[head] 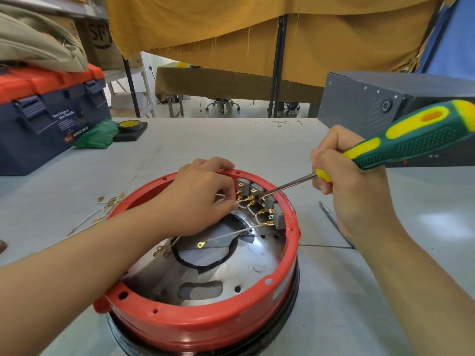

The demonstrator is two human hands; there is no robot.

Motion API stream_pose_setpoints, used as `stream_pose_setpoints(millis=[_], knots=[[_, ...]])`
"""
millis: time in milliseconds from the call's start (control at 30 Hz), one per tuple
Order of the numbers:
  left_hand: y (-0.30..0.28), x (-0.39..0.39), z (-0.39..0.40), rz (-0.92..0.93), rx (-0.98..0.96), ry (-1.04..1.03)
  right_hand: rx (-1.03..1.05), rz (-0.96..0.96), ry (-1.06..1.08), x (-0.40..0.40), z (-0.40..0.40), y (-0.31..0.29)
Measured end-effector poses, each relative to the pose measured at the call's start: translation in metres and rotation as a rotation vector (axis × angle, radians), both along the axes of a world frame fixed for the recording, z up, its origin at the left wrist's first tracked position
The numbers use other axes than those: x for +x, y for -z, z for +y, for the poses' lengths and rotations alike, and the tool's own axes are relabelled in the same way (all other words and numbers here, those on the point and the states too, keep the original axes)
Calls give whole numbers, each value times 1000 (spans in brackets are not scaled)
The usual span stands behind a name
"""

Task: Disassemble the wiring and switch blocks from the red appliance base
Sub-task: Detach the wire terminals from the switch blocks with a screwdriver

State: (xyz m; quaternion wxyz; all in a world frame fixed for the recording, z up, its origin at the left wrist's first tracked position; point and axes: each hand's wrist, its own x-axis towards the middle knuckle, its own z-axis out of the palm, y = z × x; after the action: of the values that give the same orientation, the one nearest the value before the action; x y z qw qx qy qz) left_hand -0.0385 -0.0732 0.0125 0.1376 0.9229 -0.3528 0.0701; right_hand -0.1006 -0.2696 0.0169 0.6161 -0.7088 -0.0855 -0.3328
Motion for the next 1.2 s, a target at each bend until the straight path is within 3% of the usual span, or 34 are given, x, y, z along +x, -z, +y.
stream_pose_setpoints(millis=[400, 600, 733, 933, 1100, 1200], knots=[[-3, -3, -1, 55, -17, -9, 110, 55, -77, 4, 4, 6], [-4, -4, 1, 89, -39, -18, 384, -89, -61, 5, -7, 1], [-5, -4, 1, 103, -85, -24, 167, -75, 65, 7, -1, 10], [-13, -4, 3, 96, -330, -76, -99, -53, -15, 10, 13, 24], [-34, -4, 19, 280, -562, -180, -181, -7, -57, 12, 17, 34], [-41, 3, 49, 272, -608, -304, -190, -15, -58, 13, 16, 34]])
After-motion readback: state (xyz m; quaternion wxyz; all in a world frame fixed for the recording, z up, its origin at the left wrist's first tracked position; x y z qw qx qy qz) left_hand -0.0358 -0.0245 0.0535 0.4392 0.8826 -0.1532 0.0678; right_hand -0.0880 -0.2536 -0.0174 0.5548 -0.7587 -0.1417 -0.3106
